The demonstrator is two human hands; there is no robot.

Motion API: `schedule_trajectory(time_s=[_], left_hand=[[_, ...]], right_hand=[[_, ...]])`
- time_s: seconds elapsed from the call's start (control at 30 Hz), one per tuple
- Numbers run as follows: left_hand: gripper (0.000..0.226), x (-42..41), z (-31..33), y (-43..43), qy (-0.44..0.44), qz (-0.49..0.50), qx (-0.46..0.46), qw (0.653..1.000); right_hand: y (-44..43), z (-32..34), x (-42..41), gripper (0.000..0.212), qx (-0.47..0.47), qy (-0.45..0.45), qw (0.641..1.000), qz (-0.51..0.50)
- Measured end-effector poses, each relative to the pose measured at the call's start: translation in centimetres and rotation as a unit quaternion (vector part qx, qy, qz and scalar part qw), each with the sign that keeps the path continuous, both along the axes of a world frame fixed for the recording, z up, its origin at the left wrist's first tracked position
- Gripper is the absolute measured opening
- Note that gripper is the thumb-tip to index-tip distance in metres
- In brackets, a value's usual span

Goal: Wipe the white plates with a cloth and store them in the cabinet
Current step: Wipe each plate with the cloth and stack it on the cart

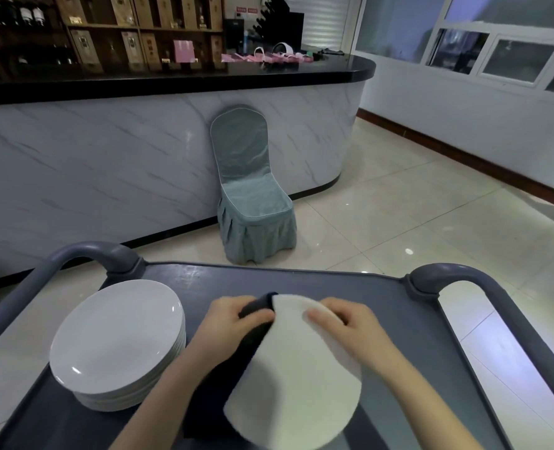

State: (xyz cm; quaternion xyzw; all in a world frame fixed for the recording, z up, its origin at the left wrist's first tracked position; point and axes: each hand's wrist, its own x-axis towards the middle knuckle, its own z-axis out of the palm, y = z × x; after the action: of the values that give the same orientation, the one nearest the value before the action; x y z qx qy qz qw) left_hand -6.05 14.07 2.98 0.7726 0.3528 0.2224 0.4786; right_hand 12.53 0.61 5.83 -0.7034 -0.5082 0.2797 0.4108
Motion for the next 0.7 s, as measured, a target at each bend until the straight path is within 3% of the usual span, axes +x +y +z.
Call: schedule_trajectory(time_s=[0.07,0.17,0.23,0.3,0.4,0.47,0.57,0.7], left_hand=[[0.033,0.9,0.8,0.1,0.048,-0.106,0.046,0.992],[0.033,1.0,0.4,-0.1,0.039,-0.103,0.042,0.993],[0.032,0.3,-0.6,-0.4,-0.007,0.0,0.005,1.0],[0.036,0.0,-2.0,-1.3,-0.068,0.164,-0.041,0.983],[0.034,1.0,-3.2,-3.7,-0.165,0.359,-0.212,0.894],[0.033,1.5,-4.1,-4.4,-0.165,0.394,-0.274,0.862],[0.033,0.5,-3.9,-3.6,-0.147,0.365,-0.261,0.882],[0.034,-1.2,-2.4,-1.6,-0.092,0.246,-0.104,0.959]], right_hand=[[0.5,-0.3,-0.9,0.029,-0.01,-0.063,0.995,0.075],[0.4,-1.0,-1.3,0.028,0.036,-0.081,0.994,0.058],[0.1,-1.0,-0.6,0.032,0.062,-0.046,0.997,-0.004],[-0.1,-1.4,-0.8,0.04,0.095,0.036,0.987,-0.124],[0.2,-3.0,-3.5,0.042,0.13,0.218,0.899,-0.357],[0.1,-4.3,-4.9,0.041,0.111,0.268,0.862,-0.416],[-0.6,-4.6,-4.5,0.024,0.072,0.255,0.9,-0.346],[-0.7,-2.1,-0.4,0.006,0.04,0.129,0.979,-0.151]])
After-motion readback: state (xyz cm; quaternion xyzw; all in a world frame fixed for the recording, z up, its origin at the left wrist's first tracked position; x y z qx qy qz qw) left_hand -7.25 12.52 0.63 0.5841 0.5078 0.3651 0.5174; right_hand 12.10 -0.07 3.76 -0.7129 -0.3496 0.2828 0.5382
